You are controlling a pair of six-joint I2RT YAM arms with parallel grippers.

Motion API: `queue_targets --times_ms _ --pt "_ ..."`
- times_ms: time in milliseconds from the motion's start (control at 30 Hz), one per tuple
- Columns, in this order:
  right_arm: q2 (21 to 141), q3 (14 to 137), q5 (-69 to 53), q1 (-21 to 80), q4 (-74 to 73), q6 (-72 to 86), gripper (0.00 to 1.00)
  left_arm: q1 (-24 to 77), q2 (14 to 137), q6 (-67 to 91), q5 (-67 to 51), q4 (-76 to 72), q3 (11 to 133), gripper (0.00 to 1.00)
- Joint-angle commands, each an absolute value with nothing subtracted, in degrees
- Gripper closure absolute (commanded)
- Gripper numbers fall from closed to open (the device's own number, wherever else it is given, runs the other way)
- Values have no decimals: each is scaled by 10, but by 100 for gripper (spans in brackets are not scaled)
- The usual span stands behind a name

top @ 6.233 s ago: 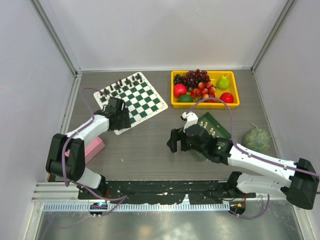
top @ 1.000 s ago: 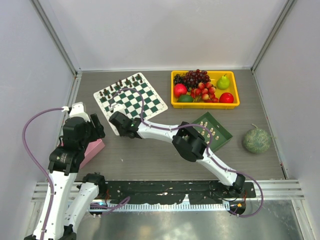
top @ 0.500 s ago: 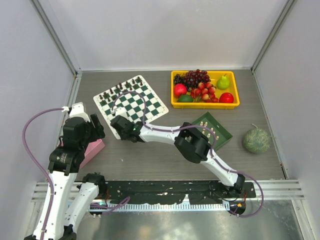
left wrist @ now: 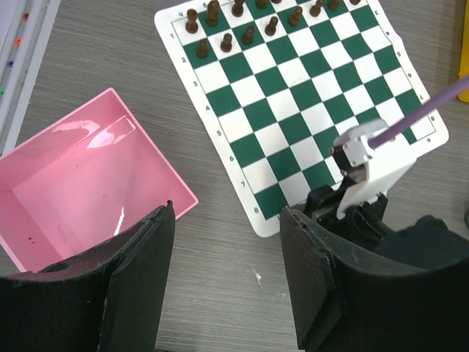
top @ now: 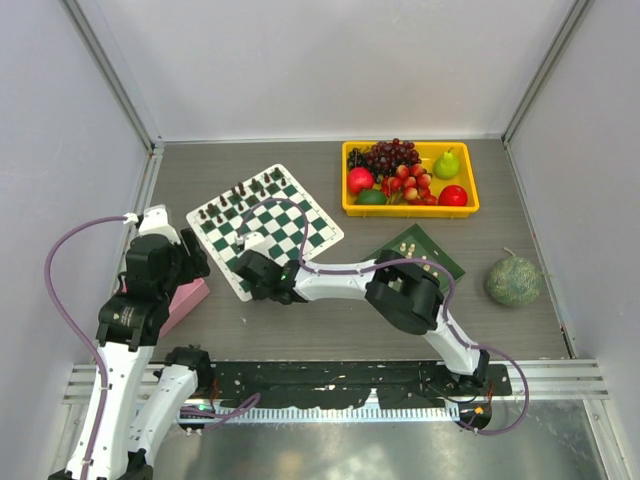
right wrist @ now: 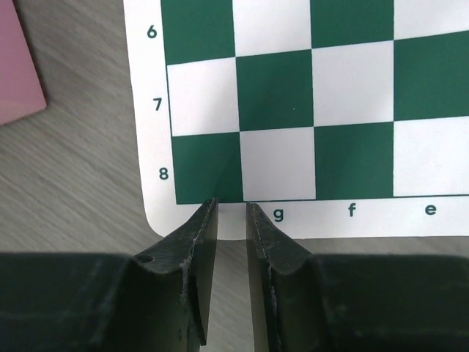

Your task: Set up the chess pieces on the board

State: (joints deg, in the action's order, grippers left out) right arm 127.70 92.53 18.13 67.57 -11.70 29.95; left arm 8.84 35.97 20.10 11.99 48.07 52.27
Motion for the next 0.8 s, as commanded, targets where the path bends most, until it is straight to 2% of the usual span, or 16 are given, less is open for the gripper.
queue_targets --times_ms 0,367,767 --pt "1253 857 152 699 -165 348 72 83 355 198 123 475 526 35" --pt "1204 809 157 725 -159 353 70 83 347 200 121 471 513 35" --pt "1137 836 167 721 -162 297 56 83 352 198 121 471 518 34"
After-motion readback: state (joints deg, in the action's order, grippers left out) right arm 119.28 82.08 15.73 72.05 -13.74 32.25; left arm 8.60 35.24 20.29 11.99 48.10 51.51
